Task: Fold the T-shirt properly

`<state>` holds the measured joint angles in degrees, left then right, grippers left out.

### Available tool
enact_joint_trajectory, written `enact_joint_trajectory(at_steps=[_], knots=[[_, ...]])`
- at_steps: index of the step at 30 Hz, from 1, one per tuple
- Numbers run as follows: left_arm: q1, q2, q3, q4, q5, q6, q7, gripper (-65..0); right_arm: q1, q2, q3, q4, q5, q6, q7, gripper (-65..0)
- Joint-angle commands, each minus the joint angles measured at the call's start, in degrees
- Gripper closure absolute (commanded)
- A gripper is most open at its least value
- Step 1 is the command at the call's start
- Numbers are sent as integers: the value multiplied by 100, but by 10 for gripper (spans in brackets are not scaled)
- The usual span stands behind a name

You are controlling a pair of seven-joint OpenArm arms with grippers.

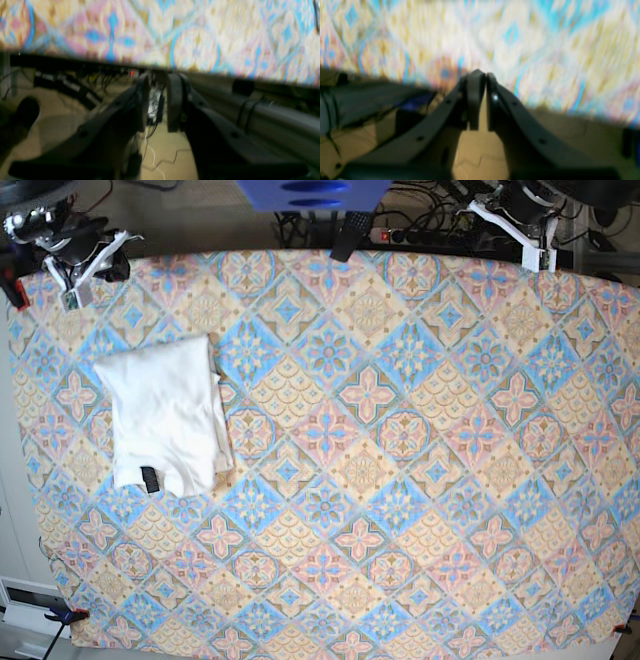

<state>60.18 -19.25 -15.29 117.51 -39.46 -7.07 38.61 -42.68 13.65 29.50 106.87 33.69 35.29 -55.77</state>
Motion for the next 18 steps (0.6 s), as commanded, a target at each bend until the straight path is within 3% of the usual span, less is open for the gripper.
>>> enact_joint_trajectory(at_steps=[1, 7, 11, 14, 18], knots=[[210, -40, -40, 68, 3, -1, -41, -113, -203, 81, 88, 52, 81, 27, 87, -51], [439, -49, -40, -441, 65, -1, -41, -110, -871, 64, 97, -467, 73, 27, 95, -51], [26, -49, -14, -1707, 65, -1, -199, -36, -915, 64, -123, -1707, -200, 27, 227, -51], [-493, -137, 417, -2806, 223, -1, -639, -17, -906, 64, -580, -2735, -780, 27, 1019, -51], [-1082, -225, 1393, -3940, 988, 17, -1483, -20, -845, 64, -1354, -3948, -1448, 27, 2214, -51]])
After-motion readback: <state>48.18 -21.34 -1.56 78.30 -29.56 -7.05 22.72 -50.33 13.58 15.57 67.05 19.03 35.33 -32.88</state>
